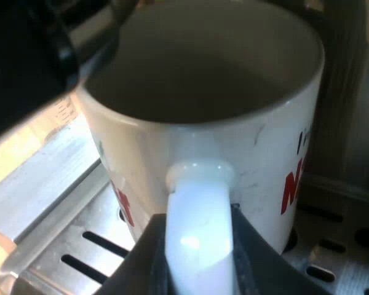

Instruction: Remove mug from coffee machine

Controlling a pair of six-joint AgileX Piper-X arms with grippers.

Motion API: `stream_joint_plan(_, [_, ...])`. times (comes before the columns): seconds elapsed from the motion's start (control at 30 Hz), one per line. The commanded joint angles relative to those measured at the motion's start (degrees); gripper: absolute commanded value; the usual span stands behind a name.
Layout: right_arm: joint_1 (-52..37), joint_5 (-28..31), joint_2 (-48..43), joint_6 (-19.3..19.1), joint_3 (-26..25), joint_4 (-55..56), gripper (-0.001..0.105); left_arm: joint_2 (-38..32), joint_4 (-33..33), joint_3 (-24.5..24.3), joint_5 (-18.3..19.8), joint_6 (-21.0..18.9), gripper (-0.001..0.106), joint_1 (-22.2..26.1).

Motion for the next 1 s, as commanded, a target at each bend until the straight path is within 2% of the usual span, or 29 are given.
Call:
stream_joint_plan(0.03, [0.1, 0.0, -1.3, -0.2, 0.8, 1.4, 0.000, 0.0, -1.5, -0.2, 0.5, -0.5, 0.077, -0.3])
stream_joint_plan(0.33, [0.1, 1.3, -4.4, -0.2, 4.1, 1.4, 0.000, 0.0, -2.1, -0.2, 0.5, -0.5, 0.077, -0.3])
stream_joint_plan(1.0, [0.1, 2.1, -19.9, -0.2, 17.1, 2.9, 0.000, 0.0, -2.3, -0.2, 0.5, -0.5, 0.077, -0.3])
